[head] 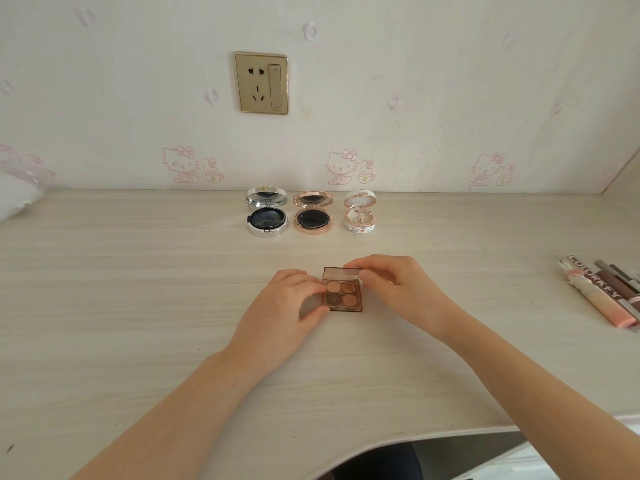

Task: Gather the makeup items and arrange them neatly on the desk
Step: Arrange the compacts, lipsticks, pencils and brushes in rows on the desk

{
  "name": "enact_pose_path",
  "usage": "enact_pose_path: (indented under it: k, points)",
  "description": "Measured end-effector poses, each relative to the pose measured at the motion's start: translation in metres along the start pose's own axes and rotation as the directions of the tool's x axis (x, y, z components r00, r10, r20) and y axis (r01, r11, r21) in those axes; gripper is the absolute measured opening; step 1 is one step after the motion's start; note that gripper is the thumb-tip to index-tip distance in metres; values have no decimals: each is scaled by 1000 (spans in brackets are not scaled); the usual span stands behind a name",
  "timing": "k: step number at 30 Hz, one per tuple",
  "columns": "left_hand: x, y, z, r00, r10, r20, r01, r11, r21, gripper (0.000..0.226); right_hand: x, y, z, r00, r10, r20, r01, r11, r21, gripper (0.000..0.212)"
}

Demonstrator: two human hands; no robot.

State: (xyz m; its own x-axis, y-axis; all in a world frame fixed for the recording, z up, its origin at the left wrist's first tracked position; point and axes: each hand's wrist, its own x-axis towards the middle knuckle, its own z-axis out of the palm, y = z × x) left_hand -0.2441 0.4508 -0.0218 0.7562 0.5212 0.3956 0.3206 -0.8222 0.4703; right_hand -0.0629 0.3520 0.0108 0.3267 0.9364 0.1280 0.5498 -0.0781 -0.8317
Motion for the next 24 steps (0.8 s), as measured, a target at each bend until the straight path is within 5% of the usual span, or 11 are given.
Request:
enact_pose_path:
  k: [20, 24]
  points:
    - [-1, 1, -1, 1000, -26, 1, 26, 999, -46, 29, -9, -1, -2, 999, 45, -14, -45, 999, -22, 28]
    - [-1, 2, -1, 1000, -30, 0, 30, 998, -50, 29, -18, 5, -3, 990, 73, -123, -80, 995, -51, 36]
